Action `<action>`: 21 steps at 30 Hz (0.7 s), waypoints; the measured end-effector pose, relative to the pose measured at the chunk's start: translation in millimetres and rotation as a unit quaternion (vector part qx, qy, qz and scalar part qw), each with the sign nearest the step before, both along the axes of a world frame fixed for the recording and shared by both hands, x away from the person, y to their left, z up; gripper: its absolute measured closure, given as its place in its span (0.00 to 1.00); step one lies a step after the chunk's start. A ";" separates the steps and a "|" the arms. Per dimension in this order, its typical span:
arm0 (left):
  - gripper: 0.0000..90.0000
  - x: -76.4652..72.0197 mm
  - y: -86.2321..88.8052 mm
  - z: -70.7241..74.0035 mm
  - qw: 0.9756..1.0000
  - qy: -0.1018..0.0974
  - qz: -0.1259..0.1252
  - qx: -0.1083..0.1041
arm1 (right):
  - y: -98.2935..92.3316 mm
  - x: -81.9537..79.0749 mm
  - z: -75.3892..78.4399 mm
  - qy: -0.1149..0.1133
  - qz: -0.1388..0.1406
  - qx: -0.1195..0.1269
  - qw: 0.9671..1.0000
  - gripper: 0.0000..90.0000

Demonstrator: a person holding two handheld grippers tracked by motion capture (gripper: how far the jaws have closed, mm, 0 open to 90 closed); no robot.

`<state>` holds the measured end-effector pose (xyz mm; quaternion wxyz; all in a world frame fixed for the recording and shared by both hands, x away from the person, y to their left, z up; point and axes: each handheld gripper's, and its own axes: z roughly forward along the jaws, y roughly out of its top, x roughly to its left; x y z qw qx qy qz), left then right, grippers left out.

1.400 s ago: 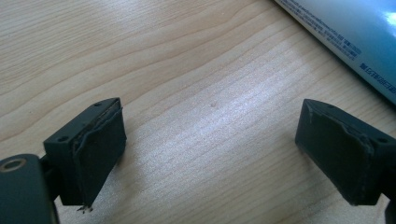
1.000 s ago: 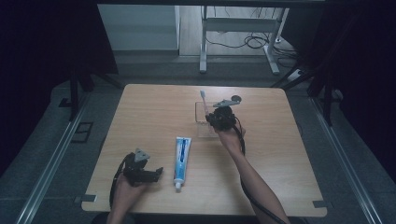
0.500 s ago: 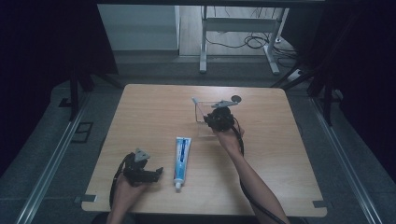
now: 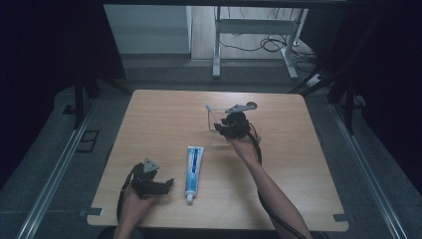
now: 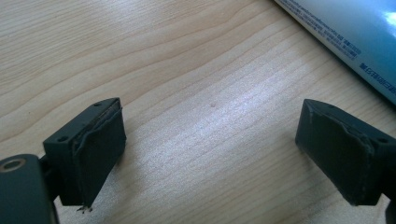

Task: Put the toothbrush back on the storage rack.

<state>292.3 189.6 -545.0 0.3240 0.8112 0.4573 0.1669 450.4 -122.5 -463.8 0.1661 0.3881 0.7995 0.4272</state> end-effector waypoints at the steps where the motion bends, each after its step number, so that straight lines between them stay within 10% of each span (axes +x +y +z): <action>1: 0.09 0.0 0.0 0.0 1.000 0.000 0.000 0.000 | -0.2 -0.4 1.1 -0.001 0.002 -0.001 1.000 0.62; 21: 0.09 0.0 0.0 0.0 1.000 0.000 0.000 -0.001 | -7.0 -10.8 18.4 0.014 0.038 -0.004 0.999 0.44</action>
